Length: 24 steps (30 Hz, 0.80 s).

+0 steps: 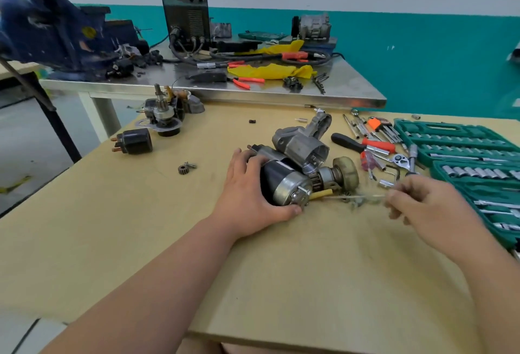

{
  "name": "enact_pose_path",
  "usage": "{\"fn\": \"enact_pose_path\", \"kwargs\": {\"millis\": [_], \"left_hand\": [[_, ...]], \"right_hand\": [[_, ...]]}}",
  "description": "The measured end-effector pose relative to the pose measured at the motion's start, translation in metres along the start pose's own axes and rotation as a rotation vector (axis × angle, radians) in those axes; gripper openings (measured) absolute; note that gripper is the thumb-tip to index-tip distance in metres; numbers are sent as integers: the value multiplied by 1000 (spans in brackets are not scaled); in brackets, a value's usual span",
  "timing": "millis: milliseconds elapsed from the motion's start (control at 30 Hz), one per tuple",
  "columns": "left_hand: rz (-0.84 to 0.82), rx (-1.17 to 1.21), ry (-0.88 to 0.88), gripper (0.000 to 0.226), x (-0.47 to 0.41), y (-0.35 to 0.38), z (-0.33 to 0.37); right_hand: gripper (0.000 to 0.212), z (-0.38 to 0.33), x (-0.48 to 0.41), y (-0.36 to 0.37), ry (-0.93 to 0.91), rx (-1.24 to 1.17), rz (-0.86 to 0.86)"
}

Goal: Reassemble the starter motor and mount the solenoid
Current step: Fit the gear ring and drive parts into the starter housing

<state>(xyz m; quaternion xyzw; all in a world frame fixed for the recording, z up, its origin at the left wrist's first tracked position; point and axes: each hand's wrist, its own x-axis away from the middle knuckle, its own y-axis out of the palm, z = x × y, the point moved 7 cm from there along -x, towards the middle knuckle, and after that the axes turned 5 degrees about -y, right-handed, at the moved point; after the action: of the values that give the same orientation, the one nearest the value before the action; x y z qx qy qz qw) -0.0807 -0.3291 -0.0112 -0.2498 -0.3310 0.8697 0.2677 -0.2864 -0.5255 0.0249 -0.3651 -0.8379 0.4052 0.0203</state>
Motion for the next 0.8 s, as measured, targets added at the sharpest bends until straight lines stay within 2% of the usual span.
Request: {"fn": "enact_pose_path", "kwargs": {"millis": [100,233,333,433,533,633,733,800], "left_hand": [[8,52,15,110,6,0,6],[39,44,59,101,11,3,11],[70,44,59,99,13,3,11],[98,30,72,93,14,2,12],[105,27,71,93,14,0,10],[128,42,57,90,15,-3,8],[177,79,18,86,14,-7,2],[205,84,-20,86,14,-10,-4]], "right_hand": [[16,-37,-18,8,-112,-39,42],[18,-63,-7,39,-314,92,-70],[7,-77,10,62,-465,113,-142],[30,-85,13,75,-514,176,-127],[25,-89,17,75,-579,238,-73],[21,-70,17,62,-505,167,-150],[28,-41,13,30,-335,-92,-70],[33,-27,9,21,-271,-124,-61]]}}
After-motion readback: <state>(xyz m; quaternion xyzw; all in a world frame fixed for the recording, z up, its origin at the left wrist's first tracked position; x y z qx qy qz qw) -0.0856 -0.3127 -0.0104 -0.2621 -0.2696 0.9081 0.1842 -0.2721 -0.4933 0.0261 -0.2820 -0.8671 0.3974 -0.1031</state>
